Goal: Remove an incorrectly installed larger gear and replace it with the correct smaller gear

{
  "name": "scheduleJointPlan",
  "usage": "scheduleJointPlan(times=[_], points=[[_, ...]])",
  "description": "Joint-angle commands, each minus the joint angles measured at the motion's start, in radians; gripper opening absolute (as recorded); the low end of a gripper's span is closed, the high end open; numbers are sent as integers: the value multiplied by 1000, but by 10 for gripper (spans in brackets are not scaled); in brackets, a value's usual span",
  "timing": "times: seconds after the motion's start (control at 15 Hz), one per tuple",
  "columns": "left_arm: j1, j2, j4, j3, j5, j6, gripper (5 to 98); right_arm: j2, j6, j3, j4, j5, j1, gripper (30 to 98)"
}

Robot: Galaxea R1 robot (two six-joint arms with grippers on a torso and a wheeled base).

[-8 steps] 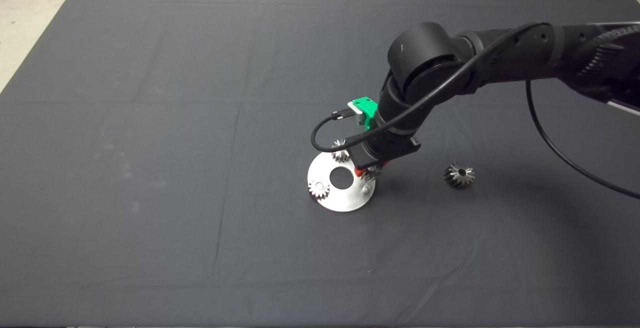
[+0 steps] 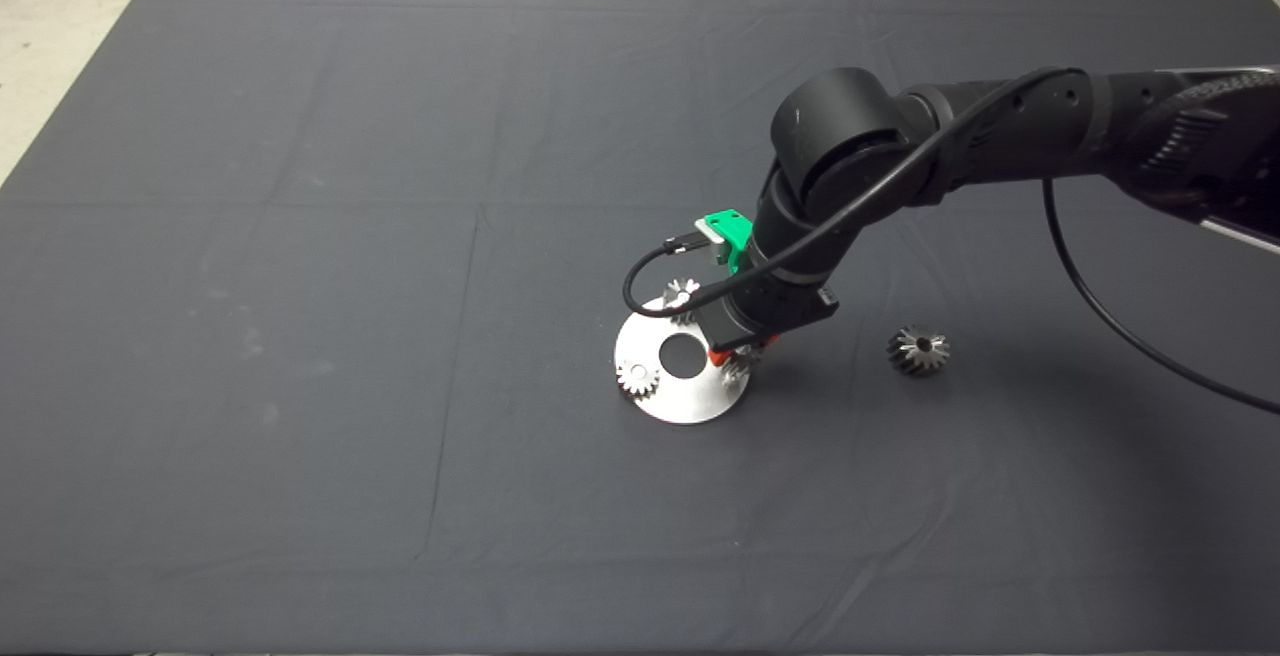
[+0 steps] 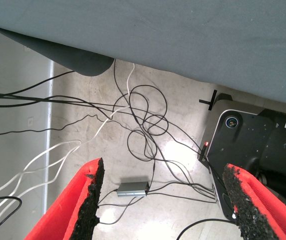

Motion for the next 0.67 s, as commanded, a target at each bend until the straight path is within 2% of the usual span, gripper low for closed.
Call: scheduleJointPlan(times=[0.0,0.6], points=[[3,-4,-11,14,3,0,597,-9,-3,4,-28,-103,16,351],[3,3,-11,14,1,0,597,-29,-24,-1,-30,-102,-1,351]])
